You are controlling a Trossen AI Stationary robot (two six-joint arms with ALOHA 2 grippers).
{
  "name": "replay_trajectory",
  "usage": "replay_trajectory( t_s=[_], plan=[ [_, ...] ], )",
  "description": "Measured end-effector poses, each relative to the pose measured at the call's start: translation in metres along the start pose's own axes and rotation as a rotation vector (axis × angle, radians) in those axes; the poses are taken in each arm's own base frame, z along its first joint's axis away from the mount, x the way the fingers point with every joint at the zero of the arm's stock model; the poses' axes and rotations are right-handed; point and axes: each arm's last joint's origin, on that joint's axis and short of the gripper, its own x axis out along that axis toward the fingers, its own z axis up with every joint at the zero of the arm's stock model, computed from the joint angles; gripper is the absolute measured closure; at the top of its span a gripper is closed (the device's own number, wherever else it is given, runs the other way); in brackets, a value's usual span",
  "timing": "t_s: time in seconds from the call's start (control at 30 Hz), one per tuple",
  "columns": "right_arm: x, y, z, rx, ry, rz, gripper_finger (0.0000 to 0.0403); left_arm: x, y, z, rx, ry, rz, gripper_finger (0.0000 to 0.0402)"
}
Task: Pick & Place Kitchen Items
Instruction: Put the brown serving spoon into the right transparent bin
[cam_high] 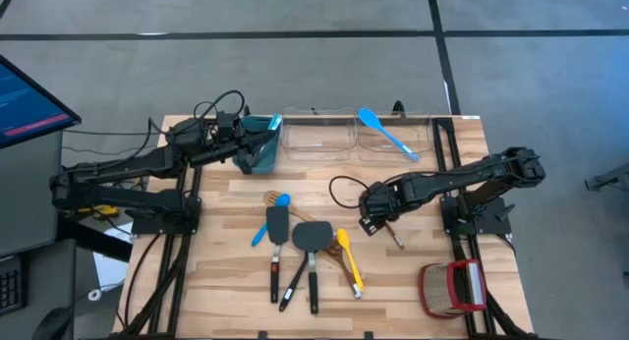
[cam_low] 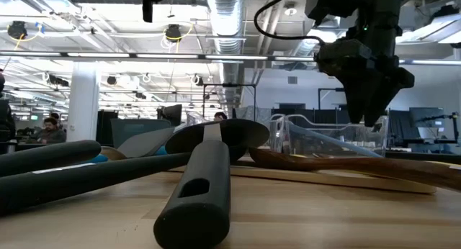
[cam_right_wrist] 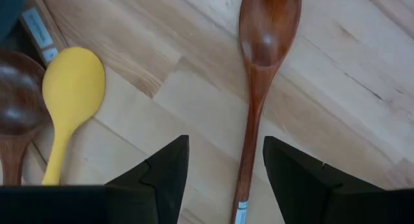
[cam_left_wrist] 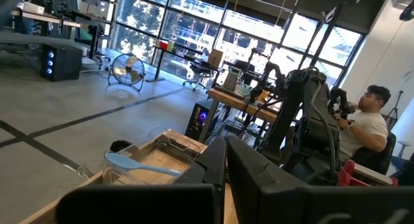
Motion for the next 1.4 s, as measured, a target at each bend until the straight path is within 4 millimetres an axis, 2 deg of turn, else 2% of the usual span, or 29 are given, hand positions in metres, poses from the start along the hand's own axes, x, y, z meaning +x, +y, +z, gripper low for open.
replay_trajectory(
  t_s=[0.33,0.6,0.8,1.4],
  plan=[
    [0.001,-0.001,0.004,0.013,-0.026,-0.005,0.021,0.0,0.0,0.0,0.0,0.004,0.001,0.04],
    [0.027,-0.011,0.002,-0.005,-0.03,-0.009,0.021,0.0,0.0,-0.001,0.0,0.007,0.002,0.04],
    [0.035,-0.017,-0.003,0.014,-0.012,-0.027,0.021,0.0,0.0,-0.001,0.0,0.007,0.002,0.04],
    [0.037,-0.018,-0.004,0.009,-0.012,-0.023,0.021,0.0,0.0,-0.001,0.0,0.007,0.002,0.04]
  ],
)
